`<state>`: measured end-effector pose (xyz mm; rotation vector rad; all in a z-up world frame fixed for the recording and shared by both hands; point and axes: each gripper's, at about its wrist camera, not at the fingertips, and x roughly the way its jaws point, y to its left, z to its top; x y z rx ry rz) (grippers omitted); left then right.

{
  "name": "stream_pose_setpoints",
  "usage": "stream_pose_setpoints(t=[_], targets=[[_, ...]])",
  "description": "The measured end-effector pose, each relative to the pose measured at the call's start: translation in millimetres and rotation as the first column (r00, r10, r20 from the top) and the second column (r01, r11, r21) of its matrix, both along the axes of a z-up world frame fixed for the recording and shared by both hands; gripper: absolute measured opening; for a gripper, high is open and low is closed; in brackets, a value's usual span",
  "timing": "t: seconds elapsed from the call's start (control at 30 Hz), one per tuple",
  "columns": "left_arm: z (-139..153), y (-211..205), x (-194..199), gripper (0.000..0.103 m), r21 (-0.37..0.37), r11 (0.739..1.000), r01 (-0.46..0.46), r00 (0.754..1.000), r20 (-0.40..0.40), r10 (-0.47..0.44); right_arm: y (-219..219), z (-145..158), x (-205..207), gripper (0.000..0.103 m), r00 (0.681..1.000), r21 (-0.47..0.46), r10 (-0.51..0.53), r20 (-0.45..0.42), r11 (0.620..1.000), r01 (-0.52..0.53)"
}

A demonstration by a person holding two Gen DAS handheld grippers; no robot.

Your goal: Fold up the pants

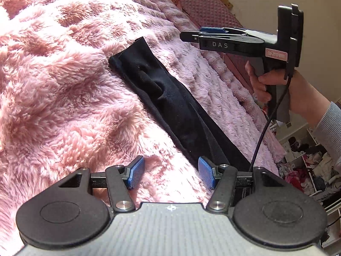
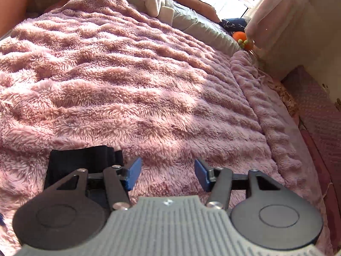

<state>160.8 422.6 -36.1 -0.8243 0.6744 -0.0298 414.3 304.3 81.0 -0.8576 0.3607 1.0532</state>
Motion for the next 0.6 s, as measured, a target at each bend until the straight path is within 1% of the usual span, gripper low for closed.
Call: stream_pose_setpoints(t=[0.03, 0.07, 0.1, 0.13, 0.17, 0.2, 0.23, 0.27, 0.33, 0.37, 0.4, 0.43, 0.5, 0.6], targets=[[3, 3, -1, 0.068, -0.004, 1.0, -0.02, 1.0, 0.013, 0.02, -12, 7, -11, 0.051, 0.999, 0.023, -0.012, 0.037, 1.0, 0.012], [8, 5, -2, 0.068, -0.015, 0.999, -0.038, 0.999, 0.034, 0.038, -21, 10, -19, 0.051, 0.998, 0.035, -0.02, 0.055, 0.999, 0.018], [13, 7, 0, 0.066, -0.031, 0.998, -0.046, 0.997, 0.059, 0.048, -35, 14, -27, 0.051, 0.997, 0.041, -0.035, 0.064, 0.999, 0.032], [18, 9, 0, 0.061, -0.052, 0.997, -0.049, 0.994, 0.094, 0.054, -47, 16, -31, 0.04, 0.997, 0.04, -0.052, 0.048, 0.998, 0.05], [23, 10, -1, 0.04, -0.071, 0.996, -0.056, 0.989, 0.129, 0.065, -56, 16, -33, 0.003, 0.998, 0.037, -0.067, 0.019, 0.997, 0.066], [27, 10, -1, 0.013, -0.082, 0.994, -0.077, 0.986, 0.142, 0.088, -72, 18, -33, 0.0, 0.996, 0.049, -0.085, -0.039, 0.995, 0.087], [37, 8, 7, 0.004, -0.073, 0.993, -0.095, 0.986, 0.133, 0.104, -83, 17, -35, 0.0, 0.992, 0.063, -0.081, -0.093, 0.994, 0.087], [41, 8, 13, 0.002, -0.049, 0.994, -0.099, 0.986, 0.126, 0.105, -92, 15, -35, 0.0, 0.988, 0.062, -0.069, -0.139, 0.995, 0.078], [44, 10, 25, 0.0, 0.004, 0.993, -0.119, 0.985, 0.126, 0.118, -104, 7, -40, 0.0, 0.987, 0.071, -0.086, -0.139, 0.993, 0.096], [42, 13, 31, 0.0, 0.004, 0.99, -0.141, 0.983, 0.117, 0.139, -107, 4, -38, 0.0, 0.984, 0.079, -0.092, -0.151, 0.991, 0.105], [37, 17, 39, 0.0, -0.019, 0.986, -0.165, 0.982, 0.095, 0.166, -109, -1, -36, 0.0, 0.979, 0.09, -0.101, -0.177, 0.989, 0.118], [27, 23, 48, 0.0, -0.063, 0.979, -0.193, 0.979, 0.053, 0.197, -108, -6, -33, 0.0, 0.973, 0.097, -0.105, -0.205, 0.987, 0.127], [13, 30, 58, 0.0, -0.121, 0.964, -0.237, 0.971, -0.004, 0.239, -100, -15, -29, 0.0, 0.967, 0.1, -0.087, -0.238, 0.989, 0.114], [0, 37, 69, 0.0, -0.15, 0.951, -0.271, 0.963, -0.05, 0.266, -83, -32, -25, 0.0, 0.967, 0.057, -0.039, -0.252, 0.997, 0.055]])
